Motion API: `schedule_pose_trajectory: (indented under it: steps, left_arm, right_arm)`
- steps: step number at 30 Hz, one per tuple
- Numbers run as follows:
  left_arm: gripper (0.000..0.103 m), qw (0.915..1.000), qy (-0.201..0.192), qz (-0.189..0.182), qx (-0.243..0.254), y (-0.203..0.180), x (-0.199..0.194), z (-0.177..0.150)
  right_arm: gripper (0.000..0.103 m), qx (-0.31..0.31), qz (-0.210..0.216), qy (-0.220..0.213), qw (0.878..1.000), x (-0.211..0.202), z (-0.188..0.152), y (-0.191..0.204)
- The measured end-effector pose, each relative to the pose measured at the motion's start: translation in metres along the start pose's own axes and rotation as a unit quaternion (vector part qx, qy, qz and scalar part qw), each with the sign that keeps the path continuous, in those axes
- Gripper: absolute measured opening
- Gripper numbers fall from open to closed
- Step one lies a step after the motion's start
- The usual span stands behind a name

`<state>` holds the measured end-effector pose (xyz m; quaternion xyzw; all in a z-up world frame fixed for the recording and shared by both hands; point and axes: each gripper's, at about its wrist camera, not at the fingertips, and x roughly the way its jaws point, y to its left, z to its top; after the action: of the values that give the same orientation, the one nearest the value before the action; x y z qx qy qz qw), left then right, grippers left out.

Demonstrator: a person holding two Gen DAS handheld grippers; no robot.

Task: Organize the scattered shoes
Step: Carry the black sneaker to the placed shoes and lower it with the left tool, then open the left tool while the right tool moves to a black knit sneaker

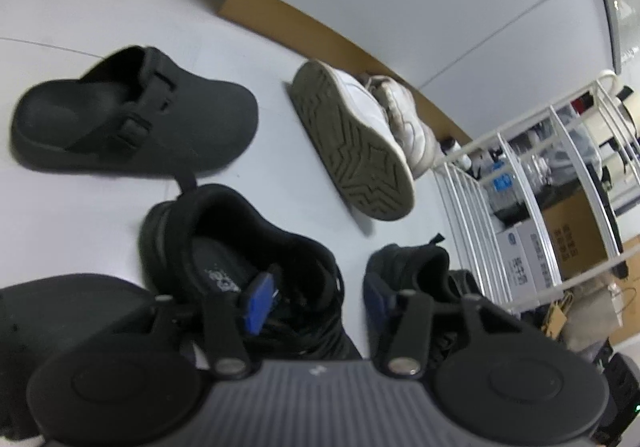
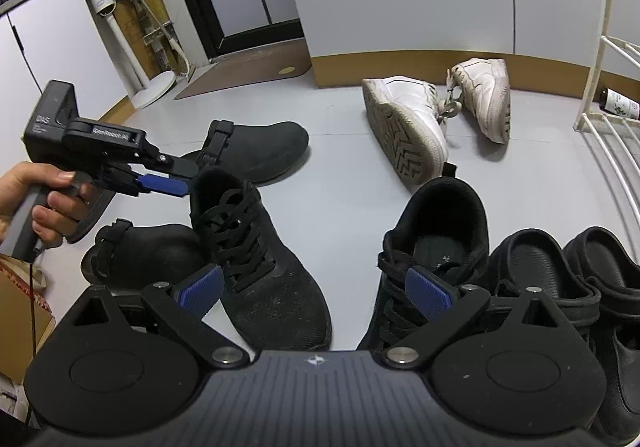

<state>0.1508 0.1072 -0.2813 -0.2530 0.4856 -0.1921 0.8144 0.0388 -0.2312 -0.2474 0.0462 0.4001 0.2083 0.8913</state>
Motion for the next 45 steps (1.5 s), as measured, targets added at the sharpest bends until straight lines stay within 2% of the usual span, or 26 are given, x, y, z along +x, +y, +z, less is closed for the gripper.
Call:
schedule_pose_trajectory:
  steps: [2, 6, 9, 14, 17, 19, 25, 29, 38, 40, 42, 45]
  left_arm:
    - [0.061, 0.9998, -0.01, 0.016, 0.0, -0.001, -0.008, -0.003]
    - [0.069, 0.9983, -0.011, 0.053, 0.024, -0.01, -0.02, -0.004]
    - [0.08, 0.9973, -0.02, 0.066, 0.025, -0.014, -0.028, -0.006]
    - [0.089, 0.9958, -0.042, 0.079, 0.023, -0.015, -0.036, -0.014]
    - [0.089, 0.9941, -0.076, 0.075, -0.019, -0.002, -0.032, -0.018]
    - [0.089, 0.9928, -0.079, 0.08, -0.041, 0.005, -0.028, -0.019]
    - [0.09, 0.993, -0.051, 0.104, -0.023, 0.012, -0.024, -0.027]
    - [0.09, 0.9928, -0.043, 0.107, -0.034, 0.016, -0.024, -0.036]
    - [0.091, 0.9931, -0.031, 0.113, -0.001, 0.005, -0.02, -0.039]
    - [0.091, 0.993, -0.028, 0.114, 0.003, 0.003, -0.019, -0.039]
    - [0.091, 0.9931, -0.027, 0.114, 0.004, 0.002, -0.019, -0.039]
    - [0.091, 0.9929, -0.027, 0.115, 0.003, 0.004, -0.021, -0.041]
  right_arm:
    - [0.1, -0.006, 0.003, 0.003, 1.0, 0.003, 0.001, 0.002]
    - [0.1, -0.019, 0.012, 0.005, 1.0, 0.008, 0.007, 0.008]
    - [0.1, -0.028, 0.023, 0.003, 0.999, 0.014, 0.012, 0.013]
    - [0.1, -0.045, 0.047, 0.003, 0.998, 0.028, 0.015, 0.022]
    - [0.1, -0.05, 0.048, 0.01, 0.998, 0.04, 0.015, 0.026]
    - [0.1, -0.052, 0.049, 0.013, 0.997, 0.047, 0.015, 0.028]
    - [0.1, -0.06, 0.057, 0.032, 0.996, 0.071, 0.011, 0.034]
    - [0.1, -0.075, 0.059, 0.056, 0.994, 0.094, 0.005, 0.038]
    - [0.1, -0.102, 0.052, 0.086, 0.99, 0.13, -0.006, 0.038]
    - [0.097, -0.109, 0.051, 0.098, 0.988, 0.136, -0.01, 0.038]
    - [0.085, -0.111, 0.041, 0.109, 0.987, 0.139, -0.015, 0.038]
    - [0.084, -0.114, 0.026, 0.126, 0.985, 0.145, -0.023, 0.038]
